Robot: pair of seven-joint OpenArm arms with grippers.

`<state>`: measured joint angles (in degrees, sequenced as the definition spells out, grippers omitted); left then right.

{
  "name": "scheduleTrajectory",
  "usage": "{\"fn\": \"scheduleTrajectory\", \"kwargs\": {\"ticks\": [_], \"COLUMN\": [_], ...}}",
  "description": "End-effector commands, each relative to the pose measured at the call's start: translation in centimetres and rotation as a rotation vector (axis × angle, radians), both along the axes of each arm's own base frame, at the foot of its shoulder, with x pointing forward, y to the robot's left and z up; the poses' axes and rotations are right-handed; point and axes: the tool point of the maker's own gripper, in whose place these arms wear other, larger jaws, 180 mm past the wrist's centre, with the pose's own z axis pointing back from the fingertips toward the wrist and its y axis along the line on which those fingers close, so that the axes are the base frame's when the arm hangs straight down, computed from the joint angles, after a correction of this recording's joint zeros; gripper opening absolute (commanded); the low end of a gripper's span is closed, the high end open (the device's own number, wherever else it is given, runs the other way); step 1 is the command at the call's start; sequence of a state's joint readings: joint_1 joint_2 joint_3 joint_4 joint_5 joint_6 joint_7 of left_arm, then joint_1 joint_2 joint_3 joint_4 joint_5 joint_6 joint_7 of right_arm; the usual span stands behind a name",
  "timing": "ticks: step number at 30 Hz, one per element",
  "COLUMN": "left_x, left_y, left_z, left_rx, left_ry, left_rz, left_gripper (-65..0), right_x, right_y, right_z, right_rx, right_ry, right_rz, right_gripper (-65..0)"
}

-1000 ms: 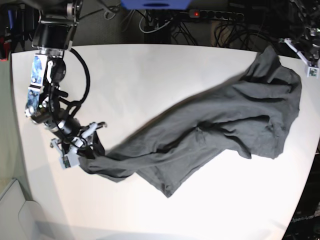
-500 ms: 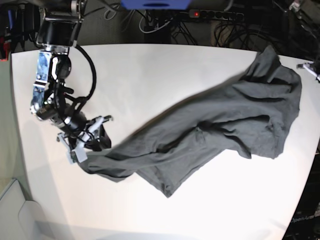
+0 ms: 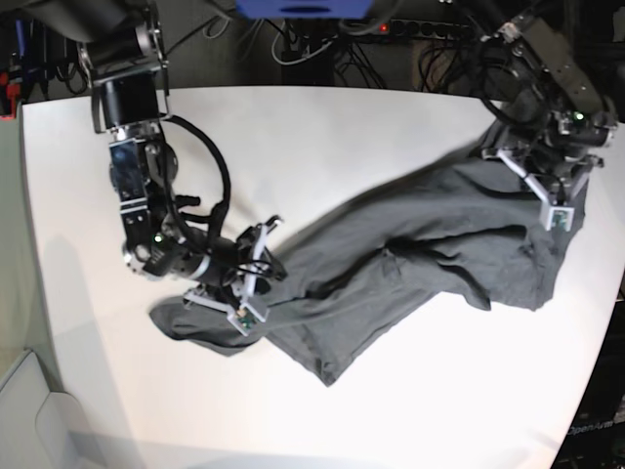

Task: Layout the t-shirt on the table in an organized manner, then fold the t-shirt properly
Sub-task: 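Grasp the shirt edge with the left gripper and pull it taut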

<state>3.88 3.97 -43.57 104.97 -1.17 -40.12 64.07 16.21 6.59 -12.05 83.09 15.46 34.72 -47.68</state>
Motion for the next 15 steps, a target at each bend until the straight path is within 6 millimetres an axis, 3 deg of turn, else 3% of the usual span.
{"fn": "scheduleTrajectory", "kwargs": {"ticks": [1,4,7,12,15], "left_x": [1.3,2.6,3.3,1.2,-0.4], "left_y": [-0.8,-2.7,-3.1,-0.1,2.5], "left_z": [0.5,-0.4,-1.8,-5.8,-7.3], "left_rx": [-0.021,-0.07,-0.116,-0.125,-0.123], "left_ry": [-0.039,-0.031,-0.028,0.017,0.041], "left_rz": [-0.017,-0.054,-0.058,-0.048,-0.009], "left_gripper": [-64.7,-64.7,-64.7,-64.7,-64.7], "right_x": [1.2,1.1,1.1,2.7,4.1], "right_y": [0.7,1.7,2.1,2.0,1.9], "right_z": [2.0,2.1,2.3,3.9,3.9], "right_rx": [0.043,0.064,0.072,0.067,0.062], "right_ry": [-0.054,-0.051,-0.055,-0.093,-0.08], "right_rz": [0.005,0.013,0.017,0.017,0.01], "right_gripper": [-48.3,-48.3,-48.3,-48.1,-43.9]}}
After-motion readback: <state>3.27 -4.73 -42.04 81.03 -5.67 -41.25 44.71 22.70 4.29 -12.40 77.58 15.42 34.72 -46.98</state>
